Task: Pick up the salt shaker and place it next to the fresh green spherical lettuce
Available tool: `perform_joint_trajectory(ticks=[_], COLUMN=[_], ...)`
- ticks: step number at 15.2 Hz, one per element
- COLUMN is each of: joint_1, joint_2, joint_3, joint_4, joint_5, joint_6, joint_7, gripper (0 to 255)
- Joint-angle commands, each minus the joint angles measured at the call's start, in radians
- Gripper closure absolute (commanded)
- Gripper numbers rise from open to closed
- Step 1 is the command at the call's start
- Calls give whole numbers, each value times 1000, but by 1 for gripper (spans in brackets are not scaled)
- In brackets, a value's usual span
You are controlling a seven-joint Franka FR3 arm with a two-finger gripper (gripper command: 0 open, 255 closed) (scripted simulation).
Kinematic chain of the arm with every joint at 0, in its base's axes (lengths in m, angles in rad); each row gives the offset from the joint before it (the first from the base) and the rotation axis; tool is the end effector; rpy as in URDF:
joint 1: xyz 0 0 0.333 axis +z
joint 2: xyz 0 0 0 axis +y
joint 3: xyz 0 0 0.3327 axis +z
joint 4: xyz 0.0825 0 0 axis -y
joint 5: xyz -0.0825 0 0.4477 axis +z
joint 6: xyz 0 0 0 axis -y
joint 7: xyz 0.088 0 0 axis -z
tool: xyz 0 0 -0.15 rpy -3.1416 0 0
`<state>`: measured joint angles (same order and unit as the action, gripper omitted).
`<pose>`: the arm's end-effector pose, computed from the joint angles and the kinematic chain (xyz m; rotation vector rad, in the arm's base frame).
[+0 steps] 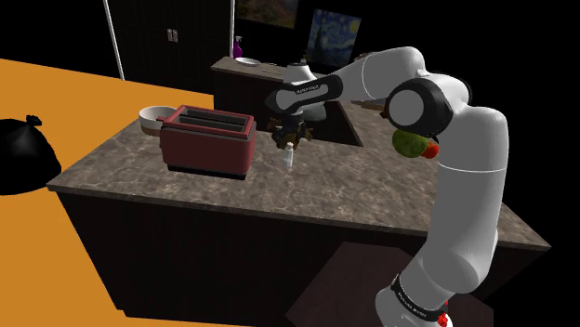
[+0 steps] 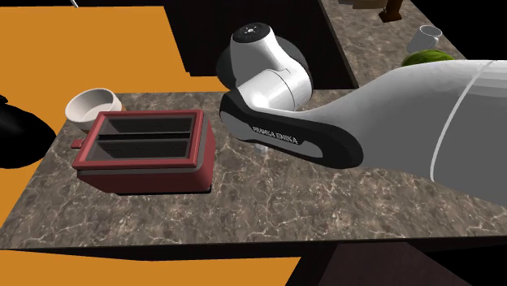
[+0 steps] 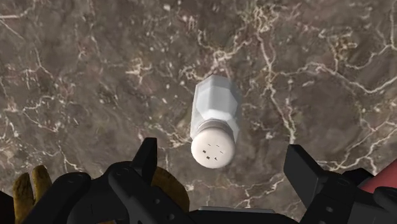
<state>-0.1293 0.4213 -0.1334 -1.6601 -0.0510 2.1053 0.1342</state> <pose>0.7096 -0.1877 0.3110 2.9925 -0.5433 0.0315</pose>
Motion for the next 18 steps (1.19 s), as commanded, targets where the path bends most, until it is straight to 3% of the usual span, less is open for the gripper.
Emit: perform_joint_trajectory(ticks=[1,2,11,18], joint_1=[-3,-3,-3,-2], joint_2=[3,3,3,-29], joint_3=[-2,-2,-2,-4], joint_4=[-7,-6,-7,41], joint_5=[0,0,0,-2], joint_6=[-2,-4,-2,-82], joint_7=[0,0,0,-4], gripper=[0,255,255,255])
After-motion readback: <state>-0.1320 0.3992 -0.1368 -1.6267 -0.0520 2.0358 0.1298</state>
